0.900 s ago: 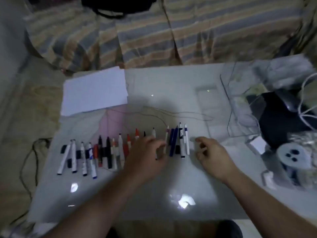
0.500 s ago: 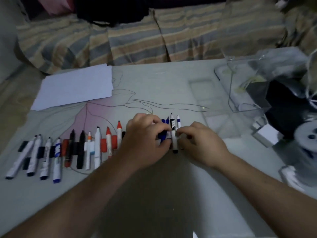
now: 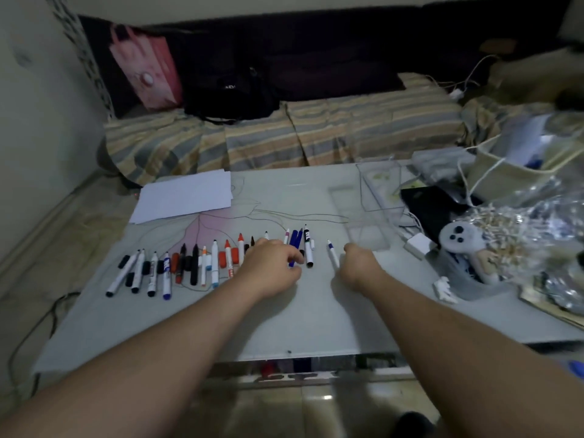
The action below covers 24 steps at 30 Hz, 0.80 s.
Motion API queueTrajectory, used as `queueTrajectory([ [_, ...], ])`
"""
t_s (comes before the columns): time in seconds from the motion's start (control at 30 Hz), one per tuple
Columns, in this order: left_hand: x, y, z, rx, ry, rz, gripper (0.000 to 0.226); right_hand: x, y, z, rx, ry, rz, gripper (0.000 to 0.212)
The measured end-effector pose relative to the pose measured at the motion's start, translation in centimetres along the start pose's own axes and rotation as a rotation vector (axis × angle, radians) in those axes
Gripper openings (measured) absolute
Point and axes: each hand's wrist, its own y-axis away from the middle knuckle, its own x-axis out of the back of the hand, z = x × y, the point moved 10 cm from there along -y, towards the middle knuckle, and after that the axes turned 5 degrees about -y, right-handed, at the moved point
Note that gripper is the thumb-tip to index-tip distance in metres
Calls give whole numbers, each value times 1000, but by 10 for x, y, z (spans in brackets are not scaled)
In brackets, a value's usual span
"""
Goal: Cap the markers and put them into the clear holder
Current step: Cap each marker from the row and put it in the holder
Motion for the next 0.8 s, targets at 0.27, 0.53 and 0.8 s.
queueTrajectory([
  [0.27, -33, -54, 4, 146, -6, 4, 29, -1, -5, 27, -105, -551, -28, 11],
  [0.53, -43, -119, 9, 95, -337, 10, 33, -6, -10, 26, -71, -642, -32, 9],
  [0.8, -56, -126, 37, -32, -468, 28, 22, 0, -12, 26, -73, -625, 1, 16],
])
